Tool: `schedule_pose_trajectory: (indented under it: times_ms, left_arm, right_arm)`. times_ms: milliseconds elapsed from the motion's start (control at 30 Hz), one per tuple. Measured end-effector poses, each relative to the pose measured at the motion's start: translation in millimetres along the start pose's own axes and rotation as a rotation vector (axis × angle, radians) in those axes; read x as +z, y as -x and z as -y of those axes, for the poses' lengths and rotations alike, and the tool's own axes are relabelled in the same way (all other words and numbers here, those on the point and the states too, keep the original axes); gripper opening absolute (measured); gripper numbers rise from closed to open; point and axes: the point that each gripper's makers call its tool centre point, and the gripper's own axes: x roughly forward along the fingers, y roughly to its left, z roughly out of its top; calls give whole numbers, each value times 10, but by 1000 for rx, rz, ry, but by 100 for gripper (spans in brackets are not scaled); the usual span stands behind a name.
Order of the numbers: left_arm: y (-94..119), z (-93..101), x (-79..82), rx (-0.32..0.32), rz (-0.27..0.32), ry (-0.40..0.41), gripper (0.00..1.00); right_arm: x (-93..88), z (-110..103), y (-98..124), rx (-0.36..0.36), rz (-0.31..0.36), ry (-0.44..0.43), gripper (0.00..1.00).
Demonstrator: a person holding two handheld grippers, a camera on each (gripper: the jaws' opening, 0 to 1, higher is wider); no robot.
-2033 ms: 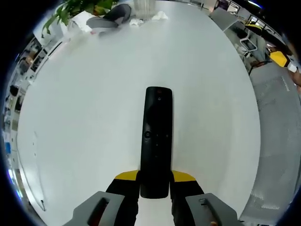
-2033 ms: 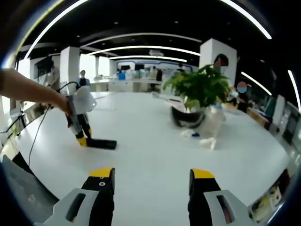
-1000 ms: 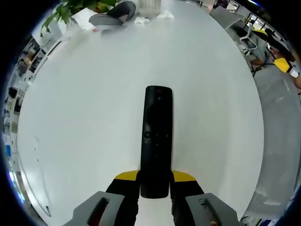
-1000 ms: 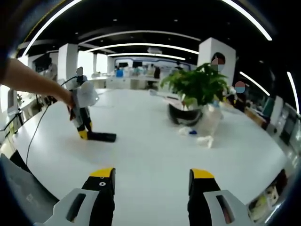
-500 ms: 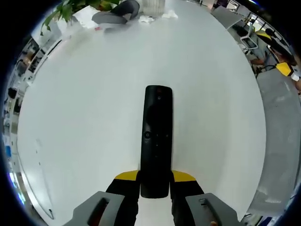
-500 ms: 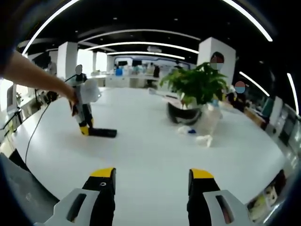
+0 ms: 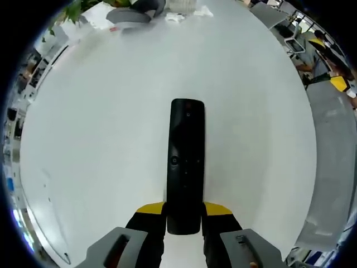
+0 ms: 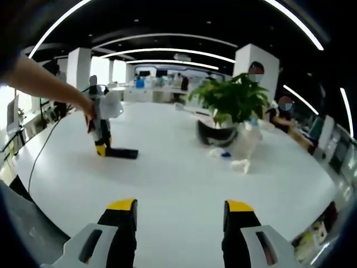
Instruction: Press the specified remote control buttons in sequence, fully releasing each button before pressing the next.
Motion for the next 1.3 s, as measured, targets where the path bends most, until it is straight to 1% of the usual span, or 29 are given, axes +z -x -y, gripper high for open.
schedule_pose_trajectory:
  times_ms: [267,400,567,667,767,833,867,1000,1067,1133,1167,1233,1300]
  left_arm:
    - [-4,-109,19,8,11,0,24]
    - [4,-107,15,12,21,10,24]
    - [9,-83,12,41,40,7,24]
    - [6,-74,21,66,36,19,25]
    - [21,-123,17,117,28,12,29]
    - [17,-109,12,123,33,7,29]
    - [18,-119,11,135,39,18,29]
    - [60,-146,1,207,83,37,34]
    - [80,-201,-12,259,105,65,38]
    - [105,-246,-19,309,121,61,44]
    - [113,-233,-23,311,128,63,46]
    - [122,-241,-37,322,141,103,48]
    - [138,-280,-61,351,164,157,51]
  right_arm:
    - [-12,18,-5,-8,-6,0,60]
    - [-14,9,-10,-7,-10,6,60]
    - [-6,20,-11,-10,-8,2,60]
    - [-7,20,-11,-10,-10,1,60]
    - [13,29,-3,-15,1,-4,60]
    - [8,38,-4,-20,0,-4,60]
    - [13,40,-2,-21,2,-4,60]
    - [36,58,9,-26,18,-13,61]
    - [35,54,9,-22,19,-18,61]
    - [34,44,10,-18,17,-20,61]
    - [40,50,12,-22,21,-18,61]
    - [46,61,17,-26,25,-20,61]
    - [54,70,22,-28,29,-29,61]
